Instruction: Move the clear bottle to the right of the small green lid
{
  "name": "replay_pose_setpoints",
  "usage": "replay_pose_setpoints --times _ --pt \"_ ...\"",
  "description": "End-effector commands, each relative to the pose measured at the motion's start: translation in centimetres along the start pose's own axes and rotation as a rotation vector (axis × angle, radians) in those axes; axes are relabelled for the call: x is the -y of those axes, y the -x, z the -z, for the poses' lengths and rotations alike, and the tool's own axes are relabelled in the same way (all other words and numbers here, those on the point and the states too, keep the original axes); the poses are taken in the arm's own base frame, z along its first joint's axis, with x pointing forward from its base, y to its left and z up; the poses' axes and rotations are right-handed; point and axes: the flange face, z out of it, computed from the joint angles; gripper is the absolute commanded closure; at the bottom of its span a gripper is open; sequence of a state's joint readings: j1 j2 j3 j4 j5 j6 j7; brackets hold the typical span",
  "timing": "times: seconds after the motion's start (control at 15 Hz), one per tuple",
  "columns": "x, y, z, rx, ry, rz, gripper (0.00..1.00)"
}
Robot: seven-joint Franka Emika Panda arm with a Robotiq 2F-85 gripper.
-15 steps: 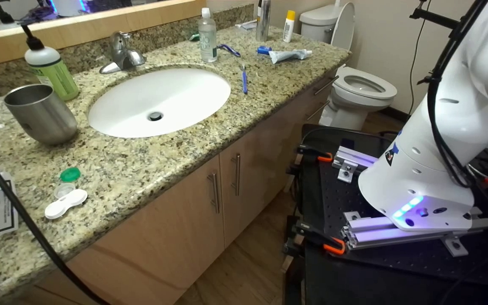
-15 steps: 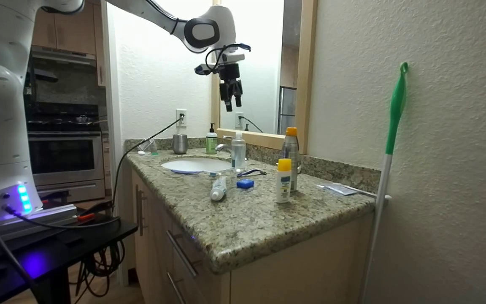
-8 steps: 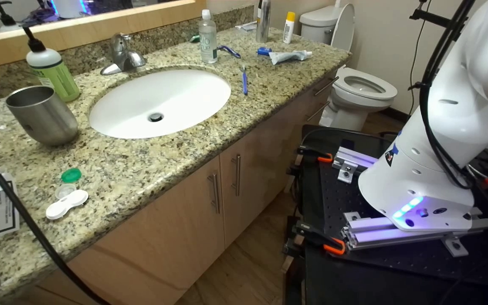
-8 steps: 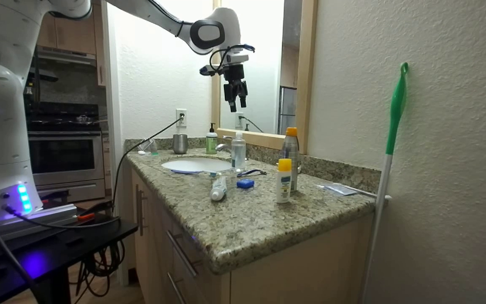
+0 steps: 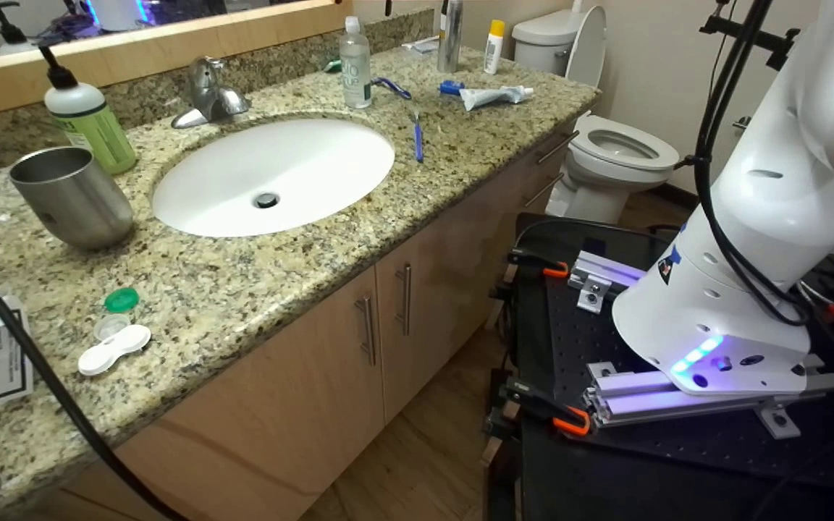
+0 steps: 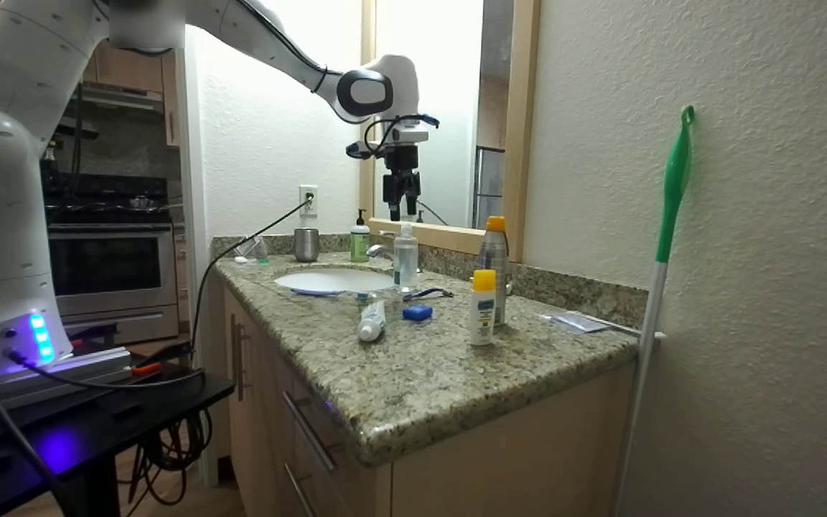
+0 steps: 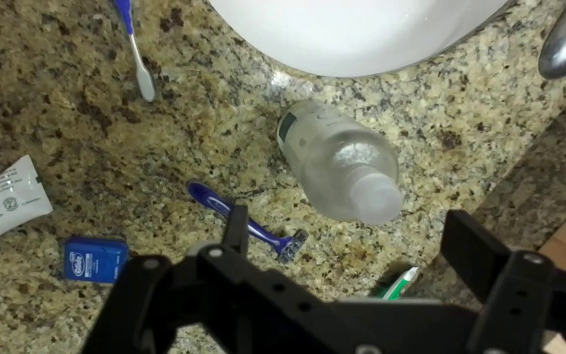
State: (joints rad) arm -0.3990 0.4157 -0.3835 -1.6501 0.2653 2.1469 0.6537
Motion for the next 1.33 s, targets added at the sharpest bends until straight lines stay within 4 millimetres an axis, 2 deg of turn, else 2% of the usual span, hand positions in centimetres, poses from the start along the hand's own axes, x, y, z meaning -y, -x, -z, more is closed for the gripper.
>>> replay_pose_setpoints --times 0.0,0.2,0.4,0.67,0.73,1.0,1.27 --pt "0.3 -0.1 -0.4 0.0 0.005 0.002 0.0" --pt "0.3 -0.1 -0.4 -0.022 0.006 -0.002 0.0" --pt "1.2 -0.2 -2.5 0.002 0.041 -0.018 0.0" --pt "1.9 -0.2 -4.0 -0.001 0.061 -0.013 0.0" --pt "1.2 0.2 -3.6 0.009 0.047 -0.002 0.0" --pt "1.6 0.1 -4.1 0.004 0.052 -0.006 0.0" --pt "1.7 -0.5 -6.7 0.016 0.122 -0.045 0.0"
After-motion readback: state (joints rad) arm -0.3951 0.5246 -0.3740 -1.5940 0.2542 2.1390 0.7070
